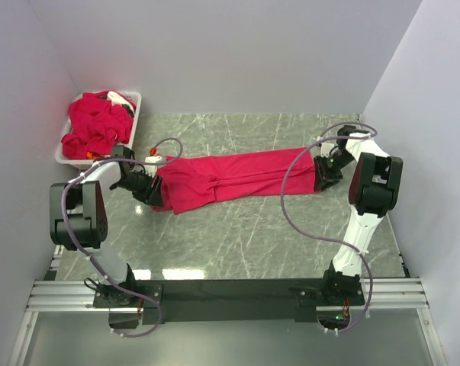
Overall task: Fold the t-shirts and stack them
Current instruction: Fold the tshirt
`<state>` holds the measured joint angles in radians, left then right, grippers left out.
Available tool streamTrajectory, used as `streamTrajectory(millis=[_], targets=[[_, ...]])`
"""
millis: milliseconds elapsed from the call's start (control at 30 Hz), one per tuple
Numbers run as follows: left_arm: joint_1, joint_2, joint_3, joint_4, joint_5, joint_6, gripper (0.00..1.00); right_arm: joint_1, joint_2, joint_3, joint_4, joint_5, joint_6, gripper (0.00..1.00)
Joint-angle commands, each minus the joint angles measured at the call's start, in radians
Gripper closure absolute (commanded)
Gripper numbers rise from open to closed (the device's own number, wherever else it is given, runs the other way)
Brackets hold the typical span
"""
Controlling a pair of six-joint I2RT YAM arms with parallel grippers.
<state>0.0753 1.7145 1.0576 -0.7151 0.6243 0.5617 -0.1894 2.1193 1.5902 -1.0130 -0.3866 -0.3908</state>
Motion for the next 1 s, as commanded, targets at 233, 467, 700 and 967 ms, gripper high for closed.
streamTrajectory(millis=[233, 467, 700, 967], targets=[[0.0, -0.009, 0.018, -0.021, 0.028, 0.009, 0.74, -0.005, -0.019, 0.059, -0.024, -0.032, 0.004, 0.76], [0.0, -0.004, 0.019, -0.02, 0.028, 0.006, 0.77, -0.005, -0.002, 0.097, -0.042, -0.035, 0.013, 0.66], [0.0, 0.01, 0.031, -0.02, 0.029, 0.003, 0.74, -0.005, 0.027, 0.102, -0.027, 0.002, 0.036, 0.62], [-0.002, 0.013, 0.035, -0.023, 0.026, 0.004, 0.86, -0.005, 0.033, 0.122, -0.036, 0.006, 0.038, 0.99]])
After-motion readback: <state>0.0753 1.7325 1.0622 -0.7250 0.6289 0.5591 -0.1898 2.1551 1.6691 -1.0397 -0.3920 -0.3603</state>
